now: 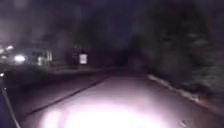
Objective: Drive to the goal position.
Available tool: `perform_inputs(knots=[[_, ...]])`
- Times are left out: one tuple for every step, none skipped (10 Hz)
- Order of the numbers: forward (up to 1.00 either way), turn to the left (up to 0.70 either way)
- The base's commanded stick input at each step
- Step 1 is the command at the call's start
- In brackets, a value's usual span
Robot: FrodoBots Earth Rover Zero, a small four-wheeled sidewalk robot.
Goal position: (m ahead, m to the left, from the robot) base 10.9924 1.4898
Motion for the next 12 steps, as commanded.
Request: perform_inputs(knots=[[0.5, 0.06], [0.5, 0.02], [0.5, 0.0], [0.5, 0.0], [0.5, 0.0], [0.5, 0.0], [0.5, 0.02], [0.5, -0.46], [0.5, -0.25], [0.5, 0.1], [0.5, 0.0], [0.5, 0.0]])
